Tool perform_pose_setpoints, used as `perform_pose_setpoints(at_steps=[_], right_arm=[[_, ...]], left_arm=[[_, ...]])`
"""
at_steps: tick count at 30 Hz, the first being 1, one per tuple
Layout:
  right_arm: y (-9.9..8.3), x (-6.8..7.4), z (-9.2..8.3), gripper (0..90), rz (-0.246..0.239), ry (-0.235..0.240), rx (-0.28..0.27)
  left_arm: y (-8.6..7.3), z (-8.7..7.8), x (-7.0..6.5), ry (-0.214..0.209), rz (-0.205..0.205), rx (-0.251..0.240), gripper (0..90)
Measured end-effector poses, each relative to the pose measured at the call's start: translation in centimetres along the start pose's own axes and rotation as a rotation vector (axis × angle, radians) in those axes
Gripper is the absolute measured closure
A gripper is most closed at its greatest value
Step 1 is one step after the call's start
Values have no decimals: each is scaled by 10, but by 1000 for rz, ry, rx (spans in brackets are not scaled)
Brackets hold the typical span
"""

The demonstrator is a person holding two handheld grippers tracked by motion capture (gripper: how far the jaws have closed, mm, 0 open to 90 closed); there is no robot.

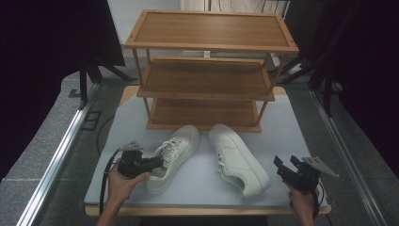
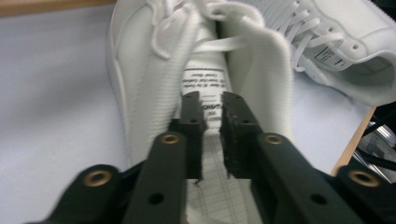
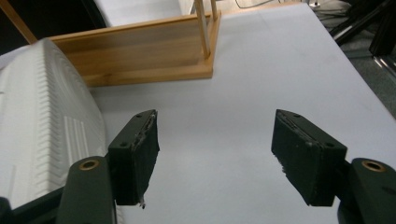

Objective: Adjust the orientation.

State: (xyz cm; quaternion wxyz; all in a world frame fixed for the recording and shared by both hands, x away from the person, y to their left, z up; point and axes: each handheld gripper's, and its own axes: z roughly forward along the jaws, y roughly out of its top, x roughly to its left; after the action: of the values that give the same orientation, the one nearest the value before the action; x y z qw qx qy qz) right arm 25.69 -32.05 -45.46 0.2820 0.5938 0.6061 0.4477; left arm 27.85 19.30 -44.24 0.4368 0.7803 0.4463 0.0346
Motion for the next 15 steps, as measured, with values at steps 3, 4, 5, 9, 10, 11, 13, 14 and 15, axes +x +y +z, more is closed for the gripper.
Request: perform_pose_setpoints(at_steps=[3, 4, 5, 9, 10, 11, 13, 14, 15], right_arm=[[2, 2, -2, 333, -6, 8, -14], [3, 3, -2, 334, -7, 9, -16], [4, 4, -2, 336, -15, 10, -19], [8, 11, -3, 346, -30, 28, -31], [8, 13, -4, 350, -35, 32, -33], [9, 15, -4, 353, -42, 43, -36], [12, 21, -5, 358, -52, 60, -43], [13, 23, -6, 359, -55, 65, -45], [14, 28, -7, 359, -64, 75, -49]], left_arm=[[2, -2, -11, -7, 35, -39, 695], [5, -5, -15, -26, 47, -59, 683], [6, -6, -17, -36, 54, -72, 662], [7, -11, -23, -50, 63, -135, 565], [6, -12, -22, -48, 64, -145, 551], [6, -14, -22, -44, 68, -157, 527], [6, -19, -19, -35, 57, -191, 496], [6, -22, -17, -33, 38, -216, 481], [5, -24, -16, -34, 32, -227, 463]])
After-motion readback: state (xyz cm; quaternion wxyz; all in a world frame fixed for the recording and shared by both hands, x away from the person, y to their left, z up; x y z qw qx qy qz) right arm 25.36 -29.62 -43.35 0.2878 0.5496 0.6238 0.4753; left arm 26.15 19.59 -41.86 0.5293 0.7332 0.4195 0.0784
